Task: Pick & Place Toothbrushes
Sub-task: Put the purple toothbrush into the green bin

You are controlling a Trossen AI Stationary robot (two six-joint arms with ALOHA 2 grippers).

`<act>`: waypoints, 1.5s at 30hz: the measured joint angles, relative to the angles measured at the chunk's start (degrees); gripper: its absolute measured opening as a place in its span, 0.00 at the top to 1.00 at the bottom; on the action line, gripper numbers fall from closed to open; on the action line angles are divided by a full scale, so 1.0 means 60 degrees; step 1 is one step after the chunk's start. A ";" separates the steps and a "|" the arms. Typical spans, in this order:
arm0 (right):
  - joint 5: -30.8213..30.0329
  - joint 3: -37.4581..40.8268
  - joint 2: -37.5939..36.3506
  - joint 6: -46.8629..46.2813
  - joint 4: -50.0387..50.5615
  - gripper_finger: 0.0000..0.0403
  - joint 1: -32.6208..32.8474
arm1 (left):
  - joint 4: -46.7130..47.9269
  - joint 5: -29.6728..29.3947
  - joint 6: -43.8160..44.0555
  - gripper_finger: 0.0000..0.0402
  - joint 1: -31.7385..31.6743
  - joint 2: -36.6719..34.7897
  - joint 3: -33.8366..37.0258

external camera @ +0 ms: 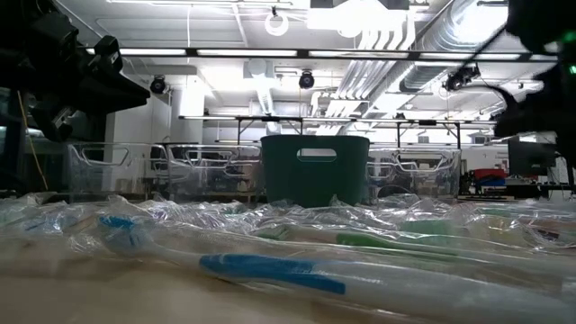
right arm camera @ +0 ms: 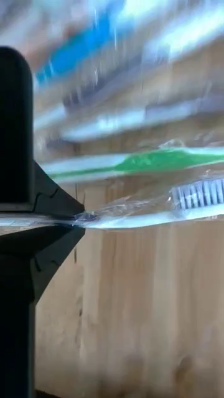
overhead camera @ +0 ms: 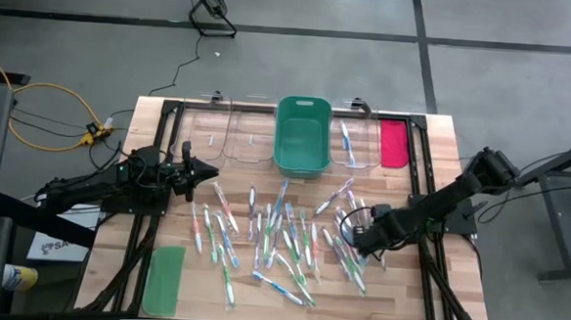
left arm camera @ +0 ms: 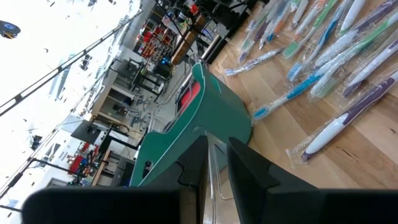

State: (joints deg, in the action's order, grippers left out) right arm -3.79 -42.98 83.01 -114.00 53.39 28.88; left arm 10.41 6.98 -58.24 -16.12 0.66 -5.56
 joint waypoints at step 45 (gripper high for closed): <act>0.2003 -0.0777 -0.1861 1.2802 -0.9199 0.97 -0.8387 | 0.0000 0.0001 0.0003 0.86 0.0000 -0.0003 0.0000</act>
State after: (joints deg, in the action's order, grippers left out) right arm 8.23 -47.64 71.85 -37.19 -1.81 -21.44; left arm 10.41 6.98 -58.22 -16.12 0.64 -5.56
